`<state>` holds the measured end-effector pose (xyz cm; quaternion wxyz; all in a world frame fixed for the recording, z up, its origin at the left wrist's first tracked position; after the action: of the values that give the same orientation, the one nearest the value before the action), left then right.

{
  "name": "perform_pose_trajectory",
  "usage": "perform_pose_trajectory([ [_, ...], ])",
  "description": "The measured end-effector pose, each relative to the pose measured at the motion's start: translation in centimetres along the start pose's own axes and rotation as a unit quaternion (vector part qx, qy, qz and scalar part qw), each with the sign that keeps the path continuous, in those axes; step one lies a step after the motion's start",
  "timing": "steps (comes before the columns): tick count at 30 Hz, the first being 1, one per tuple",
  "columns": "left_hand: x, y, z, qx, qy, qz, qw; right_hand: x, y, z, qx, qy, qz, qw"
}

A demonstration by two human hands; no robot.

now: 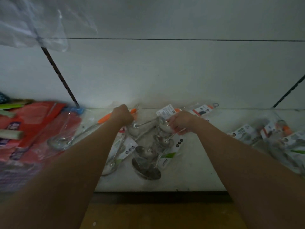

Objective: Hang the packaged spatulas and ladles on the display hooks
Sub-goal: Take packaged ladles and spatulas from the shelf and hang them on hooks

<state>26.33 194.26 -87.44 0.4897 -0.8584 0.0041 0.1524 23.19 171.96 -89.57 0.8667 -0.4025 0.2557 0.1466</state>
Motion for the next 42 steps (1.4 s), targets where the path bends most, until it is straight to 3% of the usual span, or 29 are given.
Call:
perform_pose_trajectory([
  [4, 0.0, 0.5, 1.2, 0.015, -0.03, 0.008, 0.999, -0.1, -0.4, -1.1, 0.041, 0.002, 0.003, 0.999],
  [9, -1.4, 0.7, -4.0, 0.099, 0.074, -0.046, 0.991, -0.6, -1.3, -2.1, 0.07, 0.008, -0.013, 0.997],
  [11, -1.8, 3.0, -6.3, 0.039, 0.114, 0.016, 0.993, -0.7, -1.4, -2.4, 0.072, 0.012, -0.015, 0.997],
  [14, -2.2, 8.0, -6.9, 0.001, 0.074, 0.145, 0.987, -0.7, -1.5, -2.8, 0.054, 0.022, -0.013, 0.998],
  [17, -2.9, 9.8, -6.1, 0.027, 0.031, 0.164, 0.986, -0.9, -1.6, -2.9, 0.063, 0.023, -0.015, 0.998],
  [20, -3.0, 10.7, -6.5, 0.006, 0.057, 0.201, 0.978, -1.4, -1.9, -3.0, 0.064, 0.02, -0.013, 0.998],
  [22, -3.1, 10.6, -7.5, -0.04, 0.081, 0.21, 0.974, -2.0, -2.4, -3.4, 0.05, 0.023, -0.017, 0.998],
  [26, -5.4, 11.1, -9.0, -0.198, 0.012, 0.283, 0.938, -3.8, -3.3, -5.2, -0.041, 0.038, -0.02, 0.998],
  [29, -8.5, 13.3, -10.2, -0.178, -0.026, 0.375, 0.91, -4.7, -3.7, -7.5, -0.033, 0.062, -0.016, 0.997],
  [34, -11.1, 14.6, -11.0, -0.119, -0.032, 0.432, 0.893, -5.1, -4.8, -9.3, 0.088, 0.075, -0.045, 0.992],
  [36, -10.3, 13.9, -10.9, -0.121, -0.038, 0.417, 0.9, -5.4, -5.0, -9.2, 0.092, 0.076, -0.052, 0.991],
  [39, -7.1, 11.5, -11.3, -0.097, 0.018, 0.274, 0.957, -5.7, -5.0, -9.1, 0.095, 0.075, -0.048, 0.991],
  [42, -5.6, 9.8, -12.2, -0.076, 0.077, 0.162, 0.981, -5.5, -5.2, -9.4, 0.112, 0.081, -0.055, 0.989],
])
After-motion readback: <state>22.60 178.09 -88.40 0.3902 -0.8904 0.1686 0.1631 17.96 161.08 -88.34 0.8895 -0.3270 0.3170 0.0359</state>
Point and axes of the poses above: each hand's wrist, its own x-axis towards the middle knuckle, its own y-axis out of the palm, z = x × y, the point moved 9 cm from there along x, towards the middle knuckle, and after that the axes turned 8 degrees about -x, right-handed, at the moved point
